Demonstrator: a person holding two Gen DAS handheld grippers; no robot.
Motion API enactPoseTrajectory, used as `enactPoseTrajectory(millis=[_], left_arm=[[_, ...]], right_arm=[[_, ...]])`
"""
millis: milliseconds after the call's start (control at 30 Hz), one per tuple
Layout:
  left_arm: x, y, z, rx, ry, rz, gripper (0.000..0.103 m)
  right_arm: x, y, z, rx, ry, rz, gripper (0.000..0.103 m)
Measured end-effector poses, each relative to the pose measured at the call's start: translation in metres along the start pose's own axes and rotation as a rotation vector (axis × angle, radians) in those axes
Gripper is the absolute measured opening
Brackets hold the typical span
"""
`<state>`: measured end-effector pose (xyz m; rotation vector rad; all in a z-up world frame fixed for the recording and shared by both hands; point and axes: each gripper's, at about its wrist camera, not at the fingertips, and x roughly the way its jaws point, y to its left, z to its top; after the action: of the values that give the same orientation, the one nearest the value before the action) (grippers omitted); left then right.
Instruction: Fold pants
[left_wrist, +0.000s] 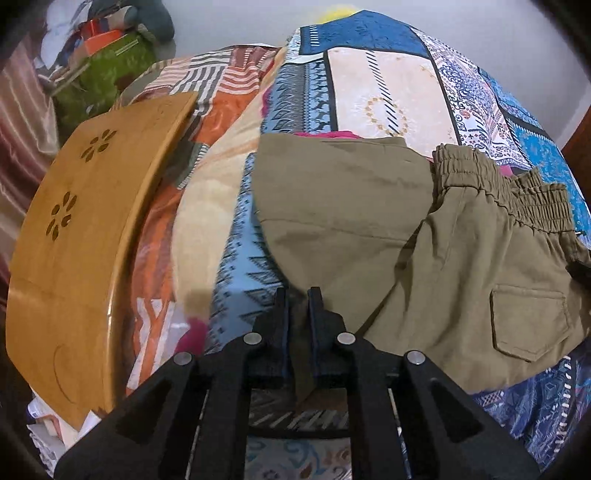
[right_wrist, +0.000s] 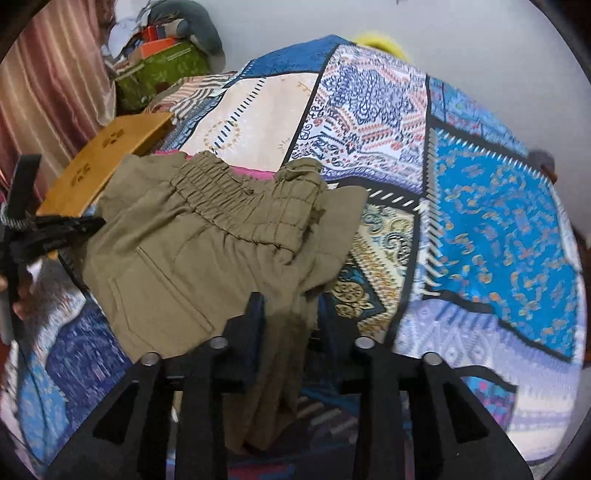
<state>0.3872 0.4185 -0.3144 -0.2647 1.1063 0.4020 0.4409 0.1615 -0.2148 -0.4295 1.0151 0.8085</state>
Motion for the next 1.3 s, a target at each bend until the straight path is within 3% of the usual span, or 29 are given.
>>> enactPoseTrajectory(millis=[67,167,367,533,833,1100,1300], left_arm=[[-0.003,-0.001,-0.001,0.023,0.002,0.036,0.012],[-0.008,-0.003,-0.009,0.065,0.016,0.085,0.012],[-0.049,-0.006,-0.018,0.085,-0.006,0.084,0.012],[-0.124,-0.021,-0.026,0.097,-0.127,0.044,0.012],[-0.292,-0.053,-0.06,0.093,-0.402,-0.096,0.012],[-0.421,-0.08,-0.144,0.138,-0.64,-0.217,0.012],[-0.478,-0.09,-0.206,0.147,-0.773,-0.208,0.012]], right_arm=[[-0.007,-0.001,-0.004,-0.007,0.001,-0.016,0.043],[-0.019,-0.004,-0.011,-0.003,-0.002,-0.038,0.045],[-0.052,-0.006,-0.024,-0.008,-0.035,-0.069,0.045],[-0.108,-0.004,-0.029,0.005,-0.128,-0.041,0.045],[-0.254,0.032,-0.042,-0.004,-0.432,-0.009,0.045],[-0.352,0.073,-0.093,0.006,-0.673,0.088,0.045],[-0.386,0.104,-0.142,0.012,-0.789,0.132,0.045]])
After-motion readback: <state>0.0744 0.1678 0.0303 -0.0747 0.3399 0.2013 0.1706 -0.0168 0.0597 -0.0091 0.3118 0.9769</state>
